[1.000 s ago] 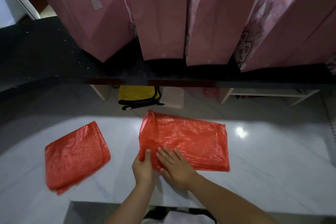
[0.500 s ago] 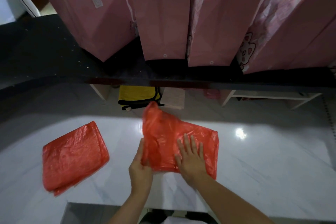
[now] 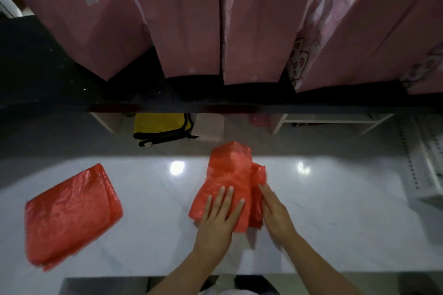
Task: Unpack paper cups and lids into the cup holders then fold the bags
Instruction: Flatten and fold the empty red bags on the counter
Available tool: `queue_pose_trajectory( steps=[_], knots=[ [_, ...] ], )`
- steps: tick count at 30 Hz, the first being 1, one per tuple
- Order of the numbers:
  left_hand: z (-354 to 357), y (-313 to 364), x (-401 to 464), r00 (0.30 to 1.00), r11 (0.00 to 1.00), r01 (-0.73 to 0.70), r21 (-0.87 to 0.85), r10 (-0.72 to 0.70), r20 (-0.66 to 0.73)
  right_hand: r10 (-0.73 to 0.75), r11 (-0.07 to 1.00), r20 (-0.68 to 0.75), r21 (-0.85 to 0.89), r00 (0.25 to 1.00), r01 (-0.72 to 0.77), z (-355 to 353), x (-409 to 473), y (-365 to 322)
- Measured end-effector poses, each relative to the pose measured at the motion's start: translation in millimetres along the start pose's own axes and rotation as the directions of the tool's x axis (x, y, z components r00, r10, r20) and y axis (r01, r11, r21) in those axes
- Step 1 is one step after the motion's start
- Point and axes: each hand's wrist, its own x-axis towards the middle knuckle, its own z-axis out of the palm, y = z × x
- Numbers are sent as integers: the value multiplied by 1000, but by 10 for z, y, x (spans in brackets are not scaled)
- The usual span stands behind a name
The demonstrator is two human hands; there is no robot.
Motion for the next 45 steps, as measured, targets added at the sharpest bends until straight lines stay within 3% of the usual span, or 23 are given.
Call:
queue_pose_trajectory(
  steps=[4,7,10,12,14,16,20,25,28,32,35,37,41,45],
  knots=[
    [111,82,141,966,998,39,54,-52,253,81,987,95,128,992,-93,-92,-47,79],
    [177,89,132,932,994,-46,103,6,362,149,980,138,111,979,-164,-159,-33,153],
    [196,91,84,921,998,-37,60,10,390,231,973,-101,48,968,-228,-220,31,148],
    [186,88,72,908,999,-42,-6,40,417,55,973,-217,-206,975,-101,-234,122,72],
    [164,82,93,896,995,-81,-65,101,432,-184,874,17,-454,983,171,-174,281,-60],
    [131,82,111,886,989,-97,-112,137,443,-196,764,266,-563,944,317,-63,462,-190],
    [30,-20,85,894,984,-19,-177,96,438,32,648,381,-712,924,271,6,738,-120],
    [-107,-147,255,958,957,223,-186,-179,225,203,644,367,-748,908,159,27,583,164],
    [-64,-172,423,966,968,248,-31,-245,84,191,663,280,-744,941,87,124,368,223],
    [152,-117,430,876,913,403,70,-407,259,180,697,198,-717,964,17,205,175,194],
    [319,-43,261,849,891,446,89,-452,273,127,700,117,-714,985,-5,233,224,96],
    [403,-37,182,851,885,457,89,-464,244,48,702,143,-709,989,69,283,335,-15],
    [552,-64,144,847,877,473,81,-479,230,-64,703,338,-652,939,283,506,471,-73],
    [604,-130,96,857,880,469,71,-474,202,3,695,346,-675,938,247,591,451,137]
  ],
)
